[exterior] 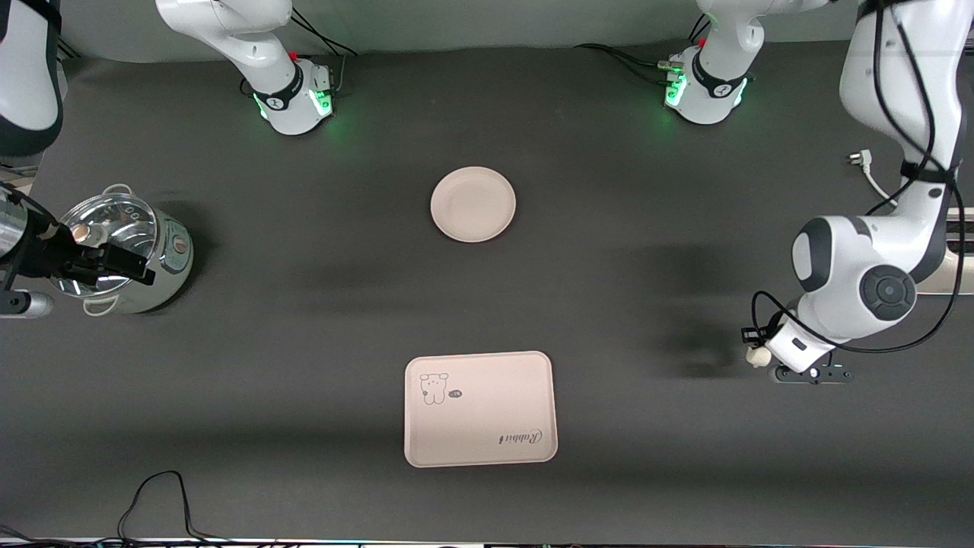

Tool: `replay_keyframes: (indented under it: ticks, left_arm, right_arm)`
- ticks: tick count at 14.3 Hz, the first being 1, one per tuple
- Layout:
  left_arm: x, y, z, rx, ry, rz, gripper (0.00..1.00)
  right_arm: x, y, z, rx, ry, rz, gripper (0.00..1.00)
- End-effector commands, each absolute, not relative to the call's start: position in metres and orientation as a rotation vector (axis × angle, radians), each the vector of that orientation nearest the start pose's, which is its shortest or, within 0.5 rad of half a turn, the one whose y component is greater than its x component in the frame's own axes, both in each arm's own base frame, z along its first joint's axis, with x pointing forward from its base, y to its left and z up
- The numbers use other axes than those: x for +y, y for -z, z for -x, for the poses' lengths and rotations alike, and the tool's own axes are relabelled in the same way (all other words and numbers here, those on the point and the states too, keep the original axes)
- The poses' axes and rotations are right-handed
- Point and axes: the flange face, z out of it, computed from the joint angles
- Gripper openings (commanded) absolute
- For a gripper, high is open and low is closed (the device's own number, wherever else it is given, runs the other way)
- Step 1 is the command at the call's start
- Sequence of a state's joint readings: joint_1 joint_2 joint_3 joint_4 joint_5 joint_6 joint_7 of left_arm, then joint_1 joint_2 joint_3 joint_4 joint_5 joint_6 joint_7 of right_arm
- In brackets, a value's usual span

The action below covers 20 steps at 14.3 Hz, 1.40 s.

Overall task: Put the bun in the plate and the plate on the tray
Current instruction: 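Grasp the white bun with the left gripper and lift it, then carry the bun over the plate with the left gripper while the right gripper rises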

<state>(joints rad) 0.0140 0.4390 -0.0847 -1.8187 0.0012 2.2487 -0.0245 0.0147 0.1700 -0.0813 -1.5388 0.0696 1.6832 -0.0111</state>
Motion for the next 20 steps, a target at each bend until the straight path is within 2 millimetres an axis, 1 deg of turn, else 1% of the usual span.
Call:
replay_keyframes:
  ticks: [1, 2, 3, 4, 5, 7, 8, 9, 10, 11, 12, 13, 14, 15, 16, 17, 18, 19, 20]
  left_arm:
    - [-0.094, -0.375, -0.627, 0.145, -0.034, 3.24, 0.0]
    - [-0.117, -0.401, -0.623, 0.146, -0.039, 3.282, 0.0]
    - [-0.145, -0.422, -0.616, 0.12, -0.05, 3.317, 0.0]
    - [-0.177, -0.439, -0.608, 0.06, -0.06, 3.328, 0.0]
    - [-0.215, -0.453, -0.595, 0.021, -0.07, 3.331, 0.0]
    - [-0.277, -0.466, -0.572, -0.007, -0.061, 3.347, 0.0]
    - [-0.305, -0.47, -0.558, -0.053, -0.071, 3.347, 0.0]
    - [-0.335, -0.472, -0.54, -0.07, -0.075, 3.336, 0.0]
    - [-0.366, -0.477, -0.519, -0.067, -0.036, 3.304, 0.0]
    - [-0.399, -0.476, -0.496, -0.049, 0.008, 3.264, 0.0]
    - [-0.424, -0.474, -0.476, -0.056, 0.03, 3.243, 0.0]
    - [-0.448, -0.464, -0.456, -0.088, 0.022, 3.237, 0.0]
    - [-0.469, -0.448, -0.439, -0.11, -0.002, 3.23, 0.0]
    - [-0.489, -0.431, -0.419, -0.136, -0.002, 3.209, 0.0]
    - [-0.511, -0.409, -0.398, -0.176, 0.031, 3.184, 0.0]
    - [-0.531, -0.387, -0.379, -0.227, 0.064, 3.157, 0.0]
    - [-0.549, -0.363, -0.361, -0.232, 0.079, 3.143, 0.0]
    - [-0.564, -0.349, -0.351, -0.25, 0.087, 3.172, 0.0]
    - [-0.574, -0.334, -0.347, -0.285, 0.081, 3.201, 0.0]
  right_arm:
    - [-0.031, -0.557, -0.617, 0.068, -0.018, 3.078, 1.0]
    - [-0.031, -0.557, -0.614, 0.067, -0.032, 3.08, 1.0]
    - [-0.031, -0.558, -0.611, 0.068, -0.047, 3.08, 1.0]
    - [-0.028, -0.555, -0.606, 0.061, -0.119, 3.076, 1.0]
    - [-0.025, -0.55, -0.597, 0.058, -0.227, 3.067, 1.0]
    - [-0.028, -0.528, -0.585, 0.059, -0.395, 3.035, 1.0]
    - [-0.027, -0.522, -0.582, 0.064, -0.428, 3.028, 1.0]
    - [-0.025, -0.521, -0.579, 0.058, -0.465, 3.02, 1.0]
    - [-0.023, -0.515, -0.577, 0.053, -0.504, 3.012, 1.0]
    - [-0.02, -0.502, -0.577, 0.048, -0.546, 3.005, 1.0]
    - [-0.018, -0.488, -0.578, 0.044, -0.574, 3.0, 1.0]
    - [-0.017, -0.471, -0.583, 0.046, -0.611, 2.994, 1.0]
    - [-0.015, -0.461, -0.586, 0.041, -0.633, 2.987, 1.0]
    - [-0.009, -0.447, -0.589, 0.032, -0.663, 2.98, 1.0]
    - [0.003, -0.435, -0.592, 0.005, -0.689, 2.981, 1.0]
    - [0.01, -0.424, -0.594, -0.01, -0.718, 2.978, 1.0]
    - [0.018, -0.416, -0.594, -0.025, -0.741, 2.978, 1.0]
    - [0.025, -0.405, -0.592, -0.032, -0.77, 2.974, 1.0]
    - [0.033, -0.399, -0.59, -0.053, -0.779, 2.976, 1.0]
